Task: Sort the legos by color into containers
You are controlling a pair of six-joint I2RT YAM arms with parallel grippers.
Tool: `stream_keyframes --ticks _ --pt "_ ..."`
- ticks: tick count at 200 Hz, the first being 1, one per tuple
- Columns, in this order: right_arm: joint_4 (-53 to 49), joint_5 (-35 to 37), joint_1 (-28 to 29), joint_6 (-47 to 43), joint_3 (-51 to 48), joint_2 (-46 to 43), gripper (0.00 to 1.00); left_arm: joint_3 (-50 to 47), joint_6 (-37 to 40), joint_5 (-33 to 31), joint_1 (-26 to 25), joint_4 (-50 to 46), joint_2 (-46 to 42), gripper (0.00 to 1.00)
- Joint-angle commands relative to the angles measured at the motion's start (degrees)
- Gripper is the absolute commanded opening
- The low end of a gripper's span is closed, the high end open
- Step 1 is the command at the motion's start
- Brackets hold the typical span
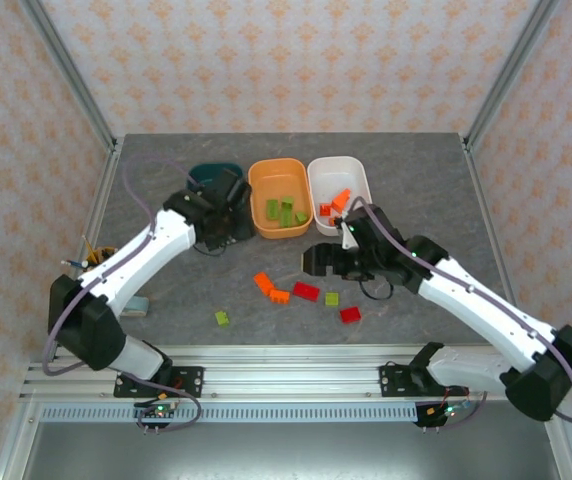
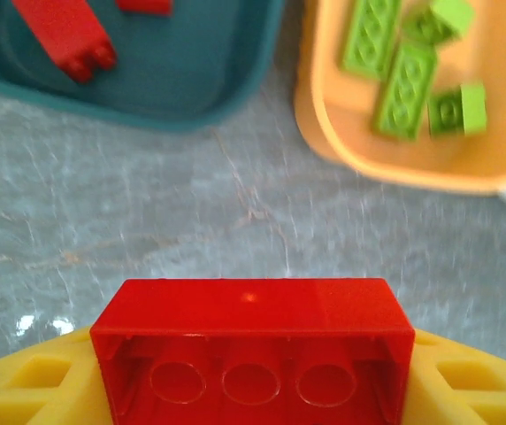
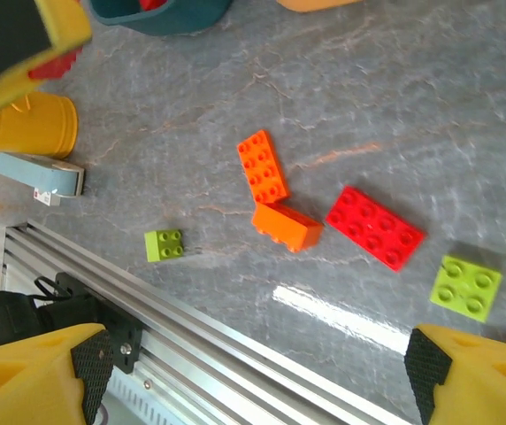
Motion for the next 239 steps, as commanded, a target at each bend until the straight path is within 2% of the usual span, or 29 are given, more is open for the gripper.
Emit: stream_keyframes --ticks 1,20,43,75,111,150,205,239 --pt "3.1 -1.0 0.2 -3.0 6.1 5.1 0.87 5.3 -1.3 4.8 5.4 -0.4 5.4 0.57" --pt "5.8 -0.4 0.2 -2.9 9.5 9.7 0.86 8.6 -6.0 7.2 9.6 1.5 10.6 0.56" --pt "14.3 -1.0 0.2 -1.5 11.0 13.5 0.86 10.0 -12.9 10.5 13.6 5.4 15.7 0.55" --pt "26.9 0.8 0.3 -1.6 11.0 16.6 0.87 11.0 -21.0 14.4 16.0 10.3 21.2 0.56" --pt "23.9 -0.7 0.3 -2.6 17.8 23.0 0.87 12.1 -26.2 15.3 16.1 11.7 25.6 0.56" --pt "23.7 -0.5 0.4 -1.7 17.0 24.1 0.86 12.4 -28.7 16.9 16.2 11.8 28.6 0.58" --pt "21.8 0.4 0.4 -1.9 16.6 24.2 0.87 15.5 -26.6 15.0 17.0 7.8 29.6 0.82" --pt "19.3 1.2 0.4 -3.4 16.6 23.8 0.87 19.5 -23.7 12.6 17.1 4.3 27.6 0.87"
